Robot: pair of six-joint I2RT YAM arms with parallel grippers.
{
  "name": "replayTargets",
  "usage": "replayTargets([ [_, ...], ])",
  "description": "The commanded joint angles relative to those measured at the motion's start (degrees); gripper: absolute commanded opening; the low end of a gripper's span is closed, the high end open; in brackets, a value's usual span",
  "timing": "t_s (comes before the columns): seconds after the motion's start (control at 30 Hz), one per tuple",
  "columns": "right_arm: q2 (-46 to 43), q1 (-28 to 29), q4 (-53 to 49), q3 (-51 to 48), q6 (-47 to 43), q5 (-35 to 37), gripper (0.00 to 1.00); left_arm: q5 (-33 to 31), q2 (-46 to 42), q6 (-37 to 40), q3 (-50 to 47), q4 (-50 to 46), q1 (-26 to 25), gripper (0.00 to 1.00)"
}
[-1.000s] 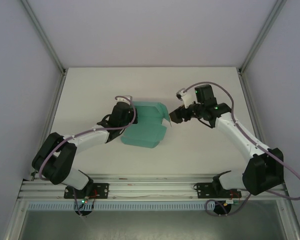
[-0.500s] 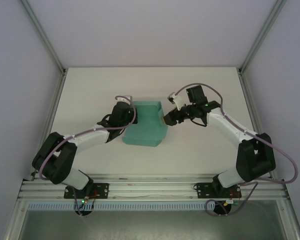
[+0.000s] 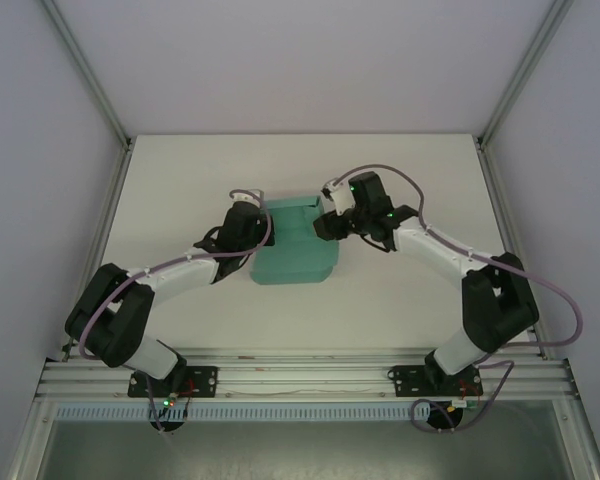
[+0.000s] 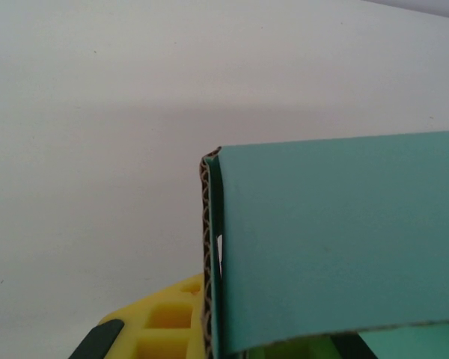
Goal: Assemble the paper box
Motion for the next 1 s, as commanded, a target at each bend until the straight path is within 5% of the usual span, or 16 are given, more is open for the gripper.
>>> replayTargets([
  [0.0, 1.9, 2.3, 6.4, 2.0, 3.2, 12.9, 0.29, 2.6, 1.0, -0.3, 2.0, 0.6, -0.5, 0.0],
  [0.27, 7.2, 8.2, 9.0, 4.1, 10.6, 46.6, 0.05, 1.4, 2.3, -2.2, 3.9, -1.3, -1.0, 0.0],
  [0.57, 19.5, 9.7, -11.1, 16.2, 21.3, 77.8, 0.0, -7.5, 5.8, -8.3, 9.6, -10.2, -1.8, 0.0],
  [0.8, 20.6, 9.0, -7.9, 16.2, 19.0, 80.7, 0.0, -8.6, 7.0, -8.7, 10.3, -12.0, -1.7, 0.0],
  [0.97, 13.9, 6.4, 8.1, 6.7, 14.1, 54.3, 0.23, -6.0, 6.2, -7.8, 9.7, -10.1, -1.7, 0.0],
])
